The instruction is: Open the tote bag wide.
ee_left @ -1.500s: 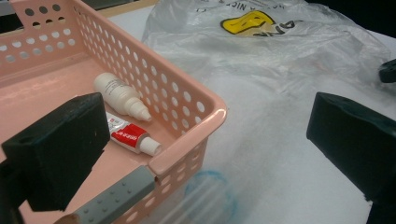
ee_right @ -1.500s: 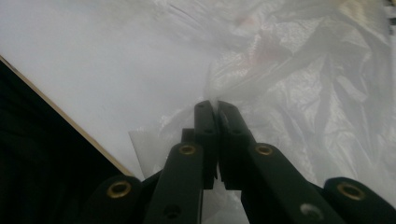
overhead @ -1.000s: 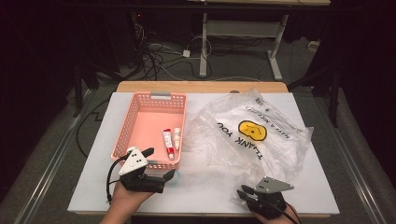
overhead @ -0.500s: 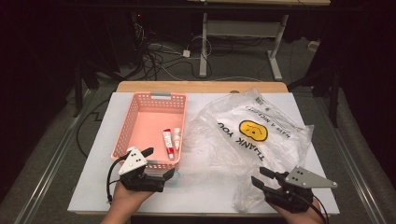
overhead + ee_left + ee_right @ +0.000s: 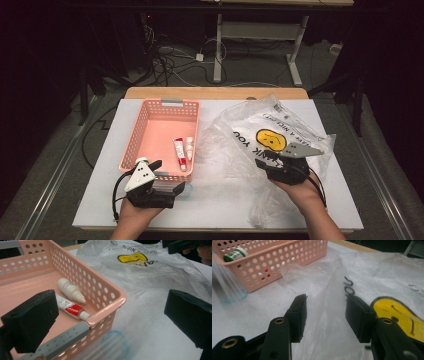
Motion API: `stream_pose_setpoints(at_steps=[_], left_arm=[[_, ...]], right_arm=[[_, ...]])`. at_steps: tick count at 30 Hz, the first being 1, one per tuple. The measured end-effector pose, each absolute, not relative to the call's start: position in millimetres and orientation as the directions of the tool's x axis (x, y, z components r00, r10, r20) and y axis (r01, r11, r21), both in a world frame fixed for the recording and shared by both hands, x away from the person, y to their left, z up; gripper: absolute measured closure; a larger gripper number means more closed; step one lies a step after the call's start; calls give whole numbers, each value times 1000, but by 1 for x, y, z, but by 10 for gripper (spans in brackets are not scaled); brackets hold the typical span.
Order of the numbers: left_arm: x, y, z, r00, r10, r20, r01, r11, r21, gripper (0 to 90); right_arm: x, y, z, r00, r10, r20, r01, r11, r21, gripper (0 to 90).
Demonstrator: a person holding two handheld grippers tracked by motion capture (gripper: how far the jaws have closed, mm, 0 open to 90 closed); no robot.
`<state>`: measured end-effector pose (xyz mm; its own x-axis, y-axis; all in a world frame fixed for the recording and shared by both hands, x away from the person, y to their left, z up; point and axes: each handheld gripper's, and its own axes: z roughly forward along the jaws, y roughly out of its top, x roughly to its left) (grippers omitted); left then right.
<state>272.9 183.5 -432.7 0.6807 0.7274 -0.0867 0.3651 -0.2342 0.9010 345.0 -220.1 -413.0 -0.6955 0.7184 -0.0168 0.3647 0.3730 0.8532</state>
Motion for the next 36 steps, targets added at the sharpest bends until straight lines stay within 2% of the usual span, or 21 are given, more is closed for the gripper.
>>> stream_pose_setpoints(at_steps=[5,11,15,27,36], left_arm=[[271,185,-434,670,737,-90,370,-226,901,0],[270,186,-435,665,741,-91,377,-229,897,0],[270,185,-435,665,742,-86,375,-233,897,0],[269,188,-434,666,741,-84,372,-233,898,0],[268,189,-434,667,741,-82,371,-235,899,0]], right_arm=[[355,-210,-410,-704,710,-24,329,355,875,527],[355,-198,-423,-753,657,-32,336,426,840,559],[361,-193,-440,-768,641,-10,391,481,785,523],[364,-181,-468,-781,621,-65,420,600,681,438],[365,-191,-471,-760,646,-76,440,597,671,459]])
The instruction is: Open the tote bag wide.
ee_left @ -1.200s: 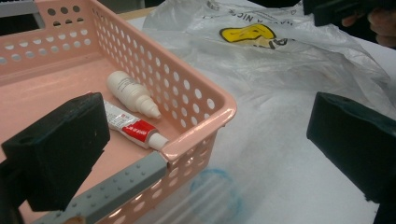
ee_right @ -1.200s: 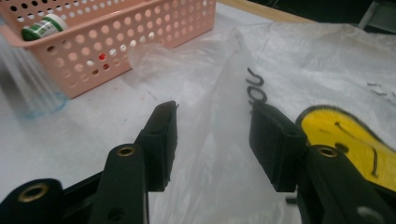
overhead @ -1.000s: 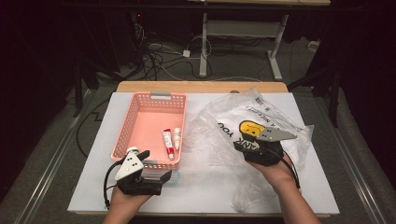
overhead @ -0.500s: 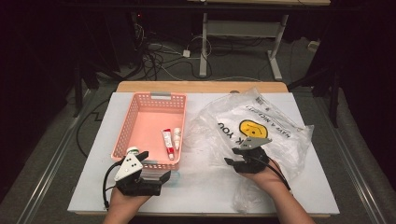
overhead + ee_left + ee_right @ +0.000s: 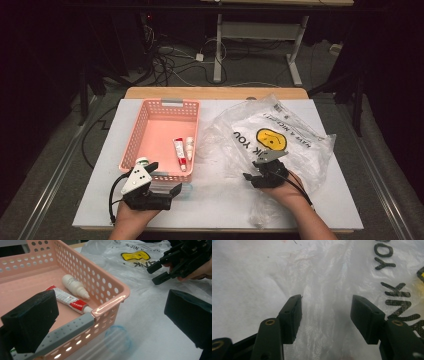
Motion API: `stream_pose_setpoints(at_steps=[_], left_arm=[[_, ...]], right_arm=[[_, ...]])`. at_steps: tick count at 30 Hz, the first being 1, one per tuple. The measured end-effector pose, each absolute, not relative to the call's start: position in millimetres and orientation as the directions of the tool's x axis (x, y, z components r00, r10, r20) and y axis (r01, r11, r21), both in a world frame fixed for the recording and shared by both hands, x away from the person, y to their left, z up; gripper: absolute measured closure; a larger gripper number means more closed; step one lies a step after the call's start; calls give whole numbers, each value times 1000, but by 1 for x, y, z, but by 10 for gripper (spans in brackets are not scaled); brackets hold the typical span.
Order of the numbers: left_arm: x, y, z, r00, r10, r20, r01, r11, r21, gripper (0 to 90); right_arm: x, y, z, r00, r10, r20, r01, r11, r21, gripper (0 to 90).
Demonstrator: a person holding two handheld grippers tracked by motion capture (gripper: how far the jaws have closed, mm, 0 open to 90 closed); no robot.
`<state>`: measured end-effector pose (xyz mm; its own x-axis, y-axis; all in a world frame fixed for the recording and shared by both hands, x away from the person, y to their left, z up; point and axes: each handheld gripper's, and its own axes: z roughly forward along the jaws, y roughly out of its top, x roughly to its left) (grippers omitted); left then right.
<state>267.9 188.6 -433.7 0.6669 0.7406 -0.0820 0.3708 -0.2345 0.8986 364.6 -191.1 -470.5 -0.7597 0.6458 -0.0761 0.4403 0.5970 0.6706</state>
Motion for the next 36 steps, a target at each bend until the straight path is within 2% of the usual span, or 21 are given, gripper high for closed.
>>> stream_pose_setpoints(at_steps=[8,19,22,36], left_arm=[[268,189,-434,666,741,-86,373,-231,899,0],[268,187,-434,668,739,-87,375,-233,897,0],[268,188,-434,666,740,-90,377,-231,897,0],[268,188,-434,669,737,-93,377,-230,897,0]], right_arm=[[366,-194,-472,-755,651,-76,439,588,679,663],[366,-197,-473,-752,656,-59,441,568,695,872],[366,-199,-474,-747,663,-55,447,562,696,900],[366,-209,-466,-744,668,-4,433,486,759,900]])
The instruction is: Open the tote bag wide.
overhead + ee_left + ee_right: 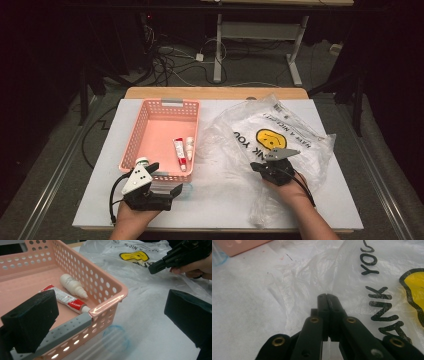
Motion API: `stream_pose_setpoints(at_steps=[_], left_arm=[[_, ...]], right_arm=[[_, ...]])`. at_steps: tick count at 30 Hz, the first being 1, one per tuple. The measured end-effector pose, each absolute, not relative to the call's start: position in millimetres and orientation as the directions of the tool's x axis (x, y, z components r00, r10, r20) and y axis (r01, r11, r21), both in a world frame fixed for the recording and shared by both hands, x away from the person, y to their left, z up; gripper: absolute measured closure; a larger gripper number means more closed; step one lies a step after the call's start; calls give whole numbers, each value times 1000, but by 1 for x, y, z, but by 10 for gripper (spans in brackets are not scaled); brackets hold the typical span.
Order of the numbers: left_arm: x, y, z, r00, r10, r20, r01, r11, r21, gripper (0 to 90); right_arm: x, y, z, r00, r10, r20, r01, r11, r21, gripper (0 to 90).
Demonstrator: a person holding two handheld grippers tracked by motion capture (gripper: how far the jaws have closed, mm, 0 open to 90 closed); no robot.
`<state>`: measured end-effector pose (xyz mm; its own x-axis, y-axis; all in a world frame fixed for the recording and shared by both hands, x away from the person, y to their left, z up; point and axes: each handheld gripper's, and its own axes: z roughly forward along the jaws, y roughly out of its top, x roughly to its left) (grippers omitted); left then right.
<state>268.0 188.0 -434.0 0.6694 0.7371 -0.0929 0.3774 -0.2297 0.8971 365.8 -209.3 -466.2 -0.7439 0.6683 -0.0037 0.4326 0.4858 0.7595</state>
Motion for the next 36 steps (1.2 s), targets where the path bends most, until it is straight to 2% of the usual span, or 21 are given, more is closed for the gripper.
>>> stream_pose_setpoints(at_steps=[12,26,36], left_arm=[[268,188,-434,672,735,-93,379,-233,896,0],[268,188,-434,676,732,-89,376,-239,895,0],[268,187,-434,678,730,-89,377,-242,894,0]], right_arm=[[366,-218,-458,-711,702,34,441,408,800,900],[358,-232,-433,-701,713,3,344,335,877,900],[355,-249,-409,-655,754,51,321,217,922,900]])
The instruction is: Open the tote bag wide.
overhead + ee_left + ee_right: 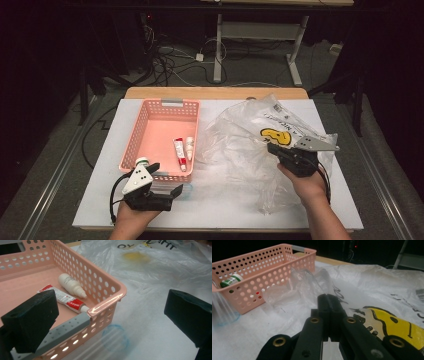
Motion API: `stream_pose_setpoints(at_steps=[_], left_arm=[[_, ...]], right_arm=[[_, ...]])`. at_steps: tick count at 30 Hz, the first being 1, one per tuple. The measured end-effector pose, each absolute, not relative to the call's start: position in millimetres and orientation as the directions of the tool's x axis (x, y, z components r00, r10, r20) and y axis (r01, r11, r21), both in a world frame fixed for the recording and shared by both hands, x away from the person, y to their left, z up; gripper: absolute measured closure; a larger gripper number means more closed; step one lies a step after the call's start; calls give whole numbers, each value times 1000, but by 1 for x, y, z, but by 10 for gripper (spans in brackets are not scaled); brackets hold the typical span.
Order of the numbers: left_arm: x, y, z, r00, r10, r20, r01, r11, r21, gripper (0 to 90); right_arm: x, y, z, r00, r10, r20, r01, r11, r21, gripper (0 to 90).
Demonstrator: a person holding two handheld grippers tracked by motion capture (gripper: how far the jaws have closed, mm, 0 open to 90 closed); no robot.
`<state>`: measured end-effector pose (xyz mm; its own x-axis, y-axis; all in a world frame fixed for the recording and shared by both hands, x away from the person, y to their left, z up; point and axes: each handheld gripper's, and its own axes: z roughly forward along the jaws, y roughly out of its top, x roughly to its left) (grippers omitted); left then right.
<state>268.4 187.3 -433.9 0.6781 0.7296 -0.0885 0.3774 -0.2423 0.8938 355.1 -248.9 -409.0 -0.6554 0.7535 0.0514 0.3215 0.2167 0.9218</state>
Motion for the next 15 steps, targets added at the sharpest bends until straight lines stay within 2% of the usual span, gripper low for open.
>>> stream_pose_setpoints(at_steps=[15], left_arm=[[270,186,-435,681,727,-85,377,-249,892,0]], right_arm=[[344,-257,-376,-639,769,9,214,167,962,900]])
